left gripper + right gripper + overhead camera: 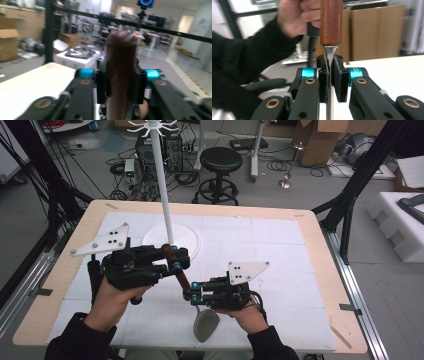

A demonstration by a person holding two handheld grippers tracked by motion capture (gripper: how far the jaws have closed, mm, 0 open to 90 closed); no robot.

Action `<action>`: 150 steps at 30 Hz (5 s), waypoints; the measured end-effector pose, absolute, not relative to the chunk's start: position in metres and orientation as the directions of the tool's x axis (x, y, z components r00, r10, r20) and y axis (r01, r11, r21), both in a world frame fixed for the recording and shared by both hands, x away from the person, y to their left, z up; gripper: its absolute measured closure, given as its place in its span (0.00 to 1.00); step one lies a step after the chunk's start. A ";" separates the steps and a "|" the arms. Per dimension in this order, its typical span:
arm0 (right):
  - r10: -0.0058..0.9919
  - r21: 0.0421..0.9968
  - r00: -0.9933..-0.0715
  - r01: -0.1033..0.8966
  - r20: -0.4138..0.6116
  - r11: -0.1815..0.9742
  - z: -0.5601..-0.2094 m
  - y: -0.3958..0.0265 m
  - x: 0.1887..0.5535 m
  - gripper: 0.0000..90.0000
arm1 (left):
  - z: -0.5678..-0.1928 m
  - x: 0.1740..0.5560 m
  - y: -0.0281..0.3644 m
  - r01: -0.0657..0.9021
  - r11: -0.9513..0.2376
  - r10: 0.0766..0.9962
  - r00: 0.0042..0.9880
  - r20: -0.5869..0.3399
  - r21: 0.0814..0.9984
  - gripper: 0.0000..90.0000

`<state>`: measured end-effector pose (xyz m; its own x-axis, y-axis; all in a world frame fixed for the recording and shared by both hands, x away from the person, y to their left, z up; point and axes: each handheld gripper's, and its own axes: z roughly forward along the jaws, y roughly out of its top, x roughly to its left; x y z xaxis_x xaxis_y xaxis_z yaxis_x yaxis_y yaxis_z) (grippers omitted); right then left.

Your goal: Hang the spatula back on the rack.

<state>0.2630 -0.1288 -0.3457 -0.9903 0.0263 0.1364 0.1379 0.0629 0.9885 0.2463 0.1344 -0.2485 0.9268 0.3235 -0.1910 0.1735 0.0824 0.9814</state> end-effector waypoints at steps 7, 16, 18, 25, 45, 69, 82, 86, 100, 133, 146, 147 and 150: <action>0.257 0.981 -0.951 0.189 0.171 0.046 -0.347 -0.128 0.260 0.94 | -0.255 0.251 0.141 0.156 0.084 0.422 0.889 -0.176 0.984 0.51; 0.378 0.979 -0.914 0.189 0.147 0.076 -0.345 -0.120 0.249 0.94 | -0.243 0.259 0.132 0.154 0.056 0.446 0.880 -0.163 0.986 0.54; 0.368 0.979 -0.919 0.185 0.143 0.081 -0.344 -0.118 0.247 0.94 | -0.242 0.262 0.130 0.166 0.052 0.442 0.880 -0.171 0.985 0.58; 0.331 0.981 -0.933 0.179 0.143 0.081 -0.343 -0.120 0.248 0.93 | -0.242 0.264 0.128 0.201 0.066 0.369 0.905 -0.211 0.977 0.81; -0.155 0.977 -0.965 0.211 0.213 0.032 -0.321 -0.121 0.284 0.80 | -0.241 0.254 0.133 0.134 0.037 0.174 0.975 -0.139 0.990 0.81; 0.103 0.985 -0.980 0.170 0.168 0.014 -0.273 -0.091 0.330 0.82 | -0.378 0.235 0.273 0.142 0.177 0.690 0.688 -0.226 0.974 0.19; 0.182 0.988 -0.975 0.142 0.127 0.068 -0.228 -0.050 0.390 0.82 | -0.420 0.227 0.303 0.135 0.120 0.759 0.626 -0.179 0.984 0.19; 0.200 0.987 -0.972 0.142 0.124 0.077 -0.218 -0.039 0.409 0.82 | -0.421 0.226 0.301 0.147 0.118 0.756 0.628 -0.185 0.982 0.20; 0.246 0.983 -0.957 0.171 0.151 0.060 -0.199 -0.023 0.440 0.82 | -0.421 0.227 0.297 0.152 0.132 0.741 0.641 -0.199 0.980 0.20; 0.532 0.969 -0.843 0.189 0.079 0.156 -0.281 -0.110 0.389 0.28 | -0.429 0.229 0.300 0.181 0.154 0.757 0.610 -0.233 0.971 0.20; 0.692 0.962 -0.722 0.207 0.028 0.177 -0.380 -0.224 0.279 0.23 | -0.434 0.229 0.296 0.192 0.167 0.777 0.579 -0.249 0.967 0.20; 0.705 0.959 -0.708 0.227 0.044 0.168 -0.386 -0.231 0.273 0.22 | -0.434 0.229 0.296 0.193 0.167 0.777 0.578 -0.249 0.967 0.20; 0.743 0.960 -0.668 0.239 0.052 0.148 -0.400 -0.251 0.258 0.22 | -0.435 0.229 0.296 0.191 0.161 0.782 0.574 -0.244 0.968 0.20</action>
<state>0.2580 -0.2508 -0.4004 -0.6675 0.7428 0.0521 0.2395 0.1480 0.9596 0.2288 0.2961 -0.4347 0.5740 0.7818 -0.2436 0.1914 0.1611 0.9682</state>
